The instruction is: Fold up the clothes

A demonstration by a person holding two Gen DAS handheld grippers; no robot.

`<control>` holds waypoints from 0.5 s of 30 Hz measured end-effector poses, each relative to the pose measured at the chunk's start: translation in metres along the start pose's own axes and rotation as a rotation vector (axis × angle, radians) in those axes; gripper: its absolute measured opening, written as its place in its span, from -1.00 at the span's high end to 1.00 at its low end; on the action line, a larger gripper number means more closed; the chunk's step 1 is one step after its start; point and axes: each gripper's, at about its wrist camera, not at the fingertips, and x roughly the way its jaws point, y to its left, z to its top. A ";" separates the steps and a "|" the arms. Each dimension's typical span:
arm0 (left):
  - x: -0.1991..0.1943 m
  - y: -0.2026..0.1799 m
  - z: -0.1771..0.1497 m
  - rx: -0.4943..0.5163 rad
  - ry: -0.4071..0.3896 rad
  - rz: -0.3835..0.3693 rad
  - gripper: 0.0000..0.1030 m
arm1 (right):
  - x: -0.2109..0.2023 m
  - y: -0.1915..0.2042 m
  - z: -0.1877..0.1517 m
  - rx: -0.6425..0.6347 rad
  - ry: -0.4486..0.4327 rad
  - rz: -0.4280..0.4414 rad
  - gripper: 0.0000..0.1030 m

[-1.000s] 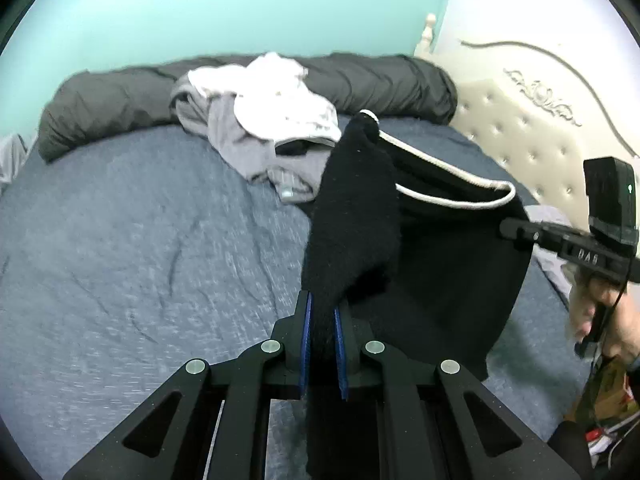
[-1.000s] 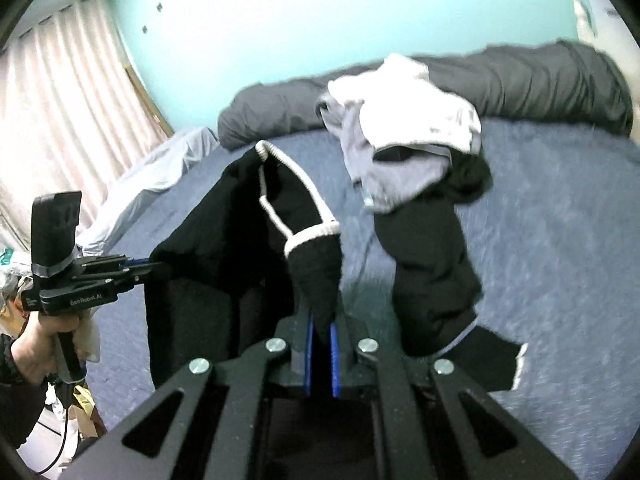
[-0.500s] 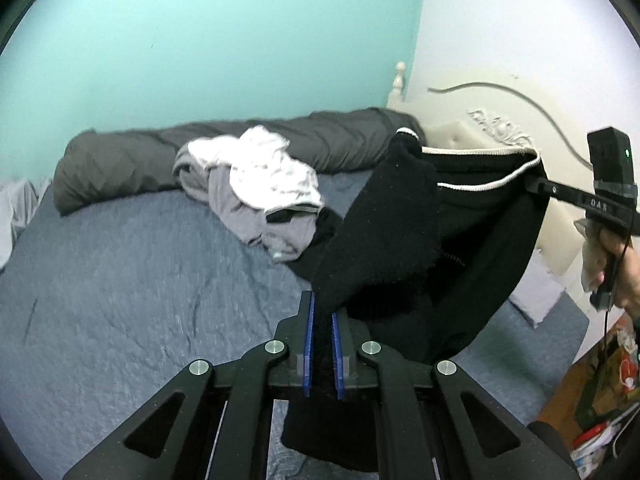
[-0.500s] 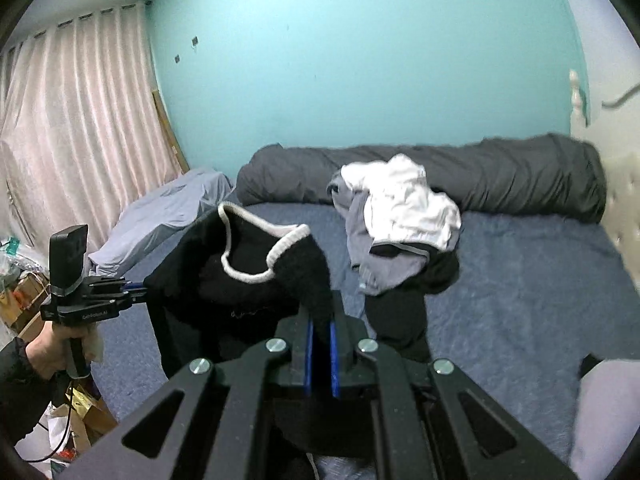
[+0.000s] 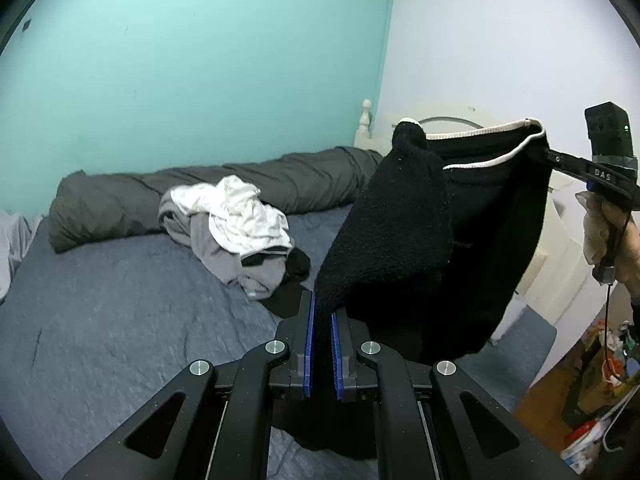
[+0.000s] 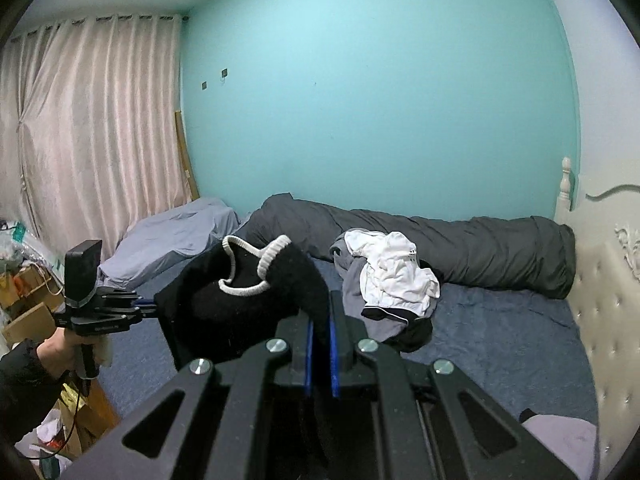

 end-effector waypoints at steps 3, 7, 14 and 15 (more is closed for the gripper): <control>0.011 0.002 -0.017 -0.014 0.040 0.002 0.85 | 0.007 0.002 -0.012 0.013 0.029 0.007 0.89; 0.043 0.018 -0.053 -0.074 0.112 -0.005 0.85 | 0.025 0.005 -0.039 0.050 0.076 0.029 0.89; 0.102 0.042 -0.123 -0.154 0.256 0.027 0.80 | 0.065 0.017 -0.085 0.077 0.186 0.065 0.89; 0.106 0.044 -0.130 -0.164 0.266 0.032 0.75 | 0.071 0.018 -0.091 0.077 0.201 0.068 0.89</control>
